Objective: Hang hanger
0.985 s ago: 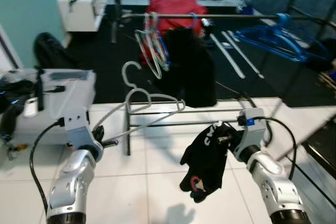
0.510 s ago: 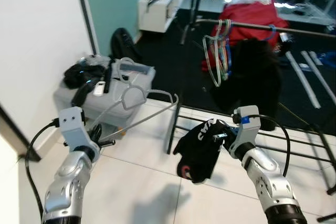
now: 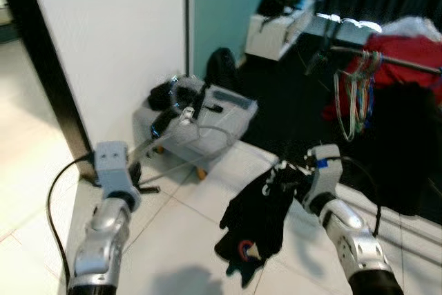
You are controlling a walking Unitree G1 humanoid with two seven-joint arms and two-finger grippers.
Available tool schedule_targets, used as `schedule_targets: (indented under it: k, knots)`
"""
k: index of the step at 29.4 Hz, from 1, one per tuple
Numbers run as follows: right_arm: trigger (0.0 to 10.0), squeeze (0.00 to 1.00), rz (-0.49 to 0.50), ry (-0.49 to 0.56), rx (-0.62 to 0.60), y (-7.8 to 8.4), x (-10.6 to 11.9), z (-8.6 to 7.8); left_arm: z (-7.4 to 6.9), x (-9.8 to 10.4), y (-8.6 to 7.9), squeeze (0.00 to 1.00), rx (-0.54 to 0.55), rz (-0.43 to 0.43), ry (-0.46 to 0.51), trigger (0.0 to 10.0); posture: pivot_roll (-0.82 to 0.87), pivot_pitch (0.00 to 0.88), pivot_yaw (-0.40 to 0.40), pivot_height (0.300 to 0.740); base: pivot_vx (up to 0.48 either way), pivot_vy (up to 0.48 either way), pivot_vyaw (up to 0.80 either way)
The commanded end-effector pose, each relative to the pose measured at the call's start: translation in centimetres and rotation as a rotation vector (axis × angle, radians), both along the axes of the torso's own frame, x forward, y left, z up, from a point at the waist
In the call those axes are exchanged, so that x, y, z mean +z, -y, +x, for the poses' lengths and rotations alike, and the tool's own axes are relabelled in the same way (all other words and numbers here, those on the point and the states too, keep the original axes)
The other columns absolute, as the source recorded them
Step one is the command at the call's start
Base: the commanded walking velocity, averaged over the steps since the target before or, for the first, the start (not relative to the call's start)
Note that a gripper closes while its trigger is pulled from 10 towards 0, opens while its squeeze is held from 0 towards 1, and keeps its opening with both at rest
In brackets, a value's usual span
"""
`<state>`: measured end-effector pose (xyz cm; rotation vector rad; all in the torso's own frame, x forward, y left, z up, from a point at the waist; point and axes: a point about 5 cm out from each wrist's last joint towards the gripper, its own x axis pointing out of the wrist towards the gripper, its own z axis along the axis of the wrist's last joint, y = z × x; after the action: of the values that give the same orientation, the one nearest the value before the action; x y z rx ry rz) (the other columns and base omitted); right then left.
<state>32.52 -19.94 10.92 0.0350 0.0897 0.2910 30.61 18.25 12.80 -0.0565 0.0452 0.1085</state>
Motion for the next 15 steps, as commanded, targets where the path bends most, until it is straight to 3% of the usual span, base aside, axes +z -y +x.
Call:
schedule_targets:
  k: [1,9,15]
  knots:
    - [10.0,0.0,-0.012,-0.011,-0.012,0.5,-0.5,0.0,-0.1,-0.7,0.3,0.0,0.005,0.042,-0.02,10.0,0.11,0.0,-0.123,0.74,0.0,0.0,0.8]
    - [10.0,0.0,-0.025,-0.028,-0.016,0.3,-1.3,0.4,1.2,-1.9,0.8,0.0,-0.044,0.062,-0.064,10.0,0.12,0.0,-0.126,0.74,0.0,0.0,0.8]
    - [10.0,0.0,-0.016,-0.019,-0.017,0.0,-1.3,0.7,1.9,-1.7,1.4,0.0,-0.089,0.089,-0.05,10.0,0.12,0.0,-0.113,0.74,0.0,0.0,0.8]
